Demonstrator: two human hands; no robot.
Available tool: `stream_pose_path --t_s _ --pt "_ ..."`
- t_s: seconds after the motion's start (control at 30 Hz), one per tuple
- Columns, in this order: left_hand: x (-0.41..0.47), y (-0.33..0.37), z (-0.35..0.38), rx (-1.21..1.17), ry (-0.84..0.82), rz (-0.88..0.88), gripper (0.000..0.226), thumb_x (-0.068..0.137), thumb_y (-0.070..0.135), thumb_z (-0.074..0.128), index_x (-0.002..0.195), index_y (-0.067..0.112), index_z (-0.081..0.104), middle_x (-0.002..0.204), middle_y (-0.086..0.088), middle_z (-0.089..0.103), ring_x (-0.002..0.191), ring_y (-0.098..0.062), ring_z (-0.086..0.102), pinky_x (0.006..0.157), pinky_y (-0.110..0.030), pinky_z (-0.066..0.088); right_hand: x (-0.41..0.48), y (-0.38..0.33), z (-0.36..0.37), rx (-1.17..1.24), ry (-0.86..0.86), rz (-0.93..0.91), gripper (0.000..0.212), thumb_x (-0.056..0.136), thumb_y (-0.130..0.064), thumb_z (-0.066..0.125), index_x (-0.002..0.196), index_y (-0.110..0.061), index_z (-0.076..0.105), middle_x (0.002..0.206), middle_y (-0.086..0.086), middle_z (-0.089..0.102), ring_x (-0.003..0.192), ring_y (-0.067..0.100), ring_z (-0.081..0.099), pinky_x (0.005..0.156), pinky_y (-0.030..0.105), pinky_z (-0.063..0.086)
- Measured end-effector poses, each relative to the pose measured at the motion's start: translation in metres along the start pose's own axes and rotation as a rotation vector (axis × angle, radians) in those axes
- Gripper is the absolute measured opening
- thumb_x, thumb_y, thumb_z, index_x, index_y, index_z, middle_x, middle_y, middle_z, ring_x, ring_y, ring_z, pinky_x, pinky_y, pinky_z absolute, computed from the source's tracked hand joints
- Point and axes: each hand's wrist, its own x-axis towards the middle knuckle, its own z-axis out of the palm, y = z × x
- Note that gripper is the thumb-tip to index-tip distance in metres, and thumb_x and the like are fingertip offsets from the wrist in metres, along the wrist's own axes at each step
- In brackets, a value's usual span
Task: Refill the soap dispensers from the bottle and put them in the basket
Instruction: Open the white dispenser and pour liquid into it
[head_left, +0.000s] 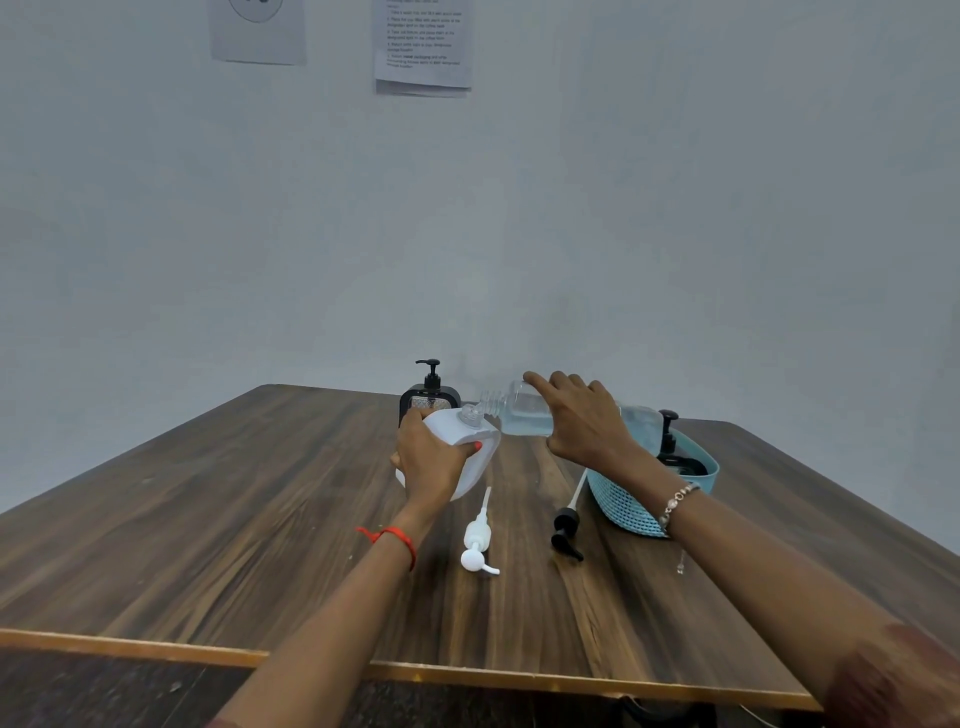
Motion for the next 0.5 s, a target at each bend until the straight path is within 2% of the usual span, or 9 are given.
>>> stream_pose_path --t_s 0.23,0.5 --pt "0.0 -0.0017 -0.0011 -0.005 -0.019 -0.014 0.055 0.06 0.018 0.086 0.102 0.012 0.05 0.099 0.002 0.053 0.09 -0.013 0.05 0.08 -0.033 0.045 -0.0003 -0.0002 -0.0001 -0.003 0.005 -0.007 0.075 0.072 -0.011 0.06 0.139 -0.022 0.029 0.114 0.008 0.054 0.098 0.026 0.052 0.078 0.034 0.041" --pt "-0.0008 -0.0001 -0.0043 -0.009 -0.025 -0.035 0.062 0.06 0.017 0.086 0.11 0.006 0.052 0.111 -0.01 0.06 0.103 -0.024 0.057 0.088 -0.042 0.049 0.0 -0.0022 -0.0012 0.004 0.004 -0.01 0.074 0.073 -0.011 0.06 0.14 -0.022 0.03 0.114 0.009 0.054 0.097 0.027 0.052 0.079 0.035 0.042"
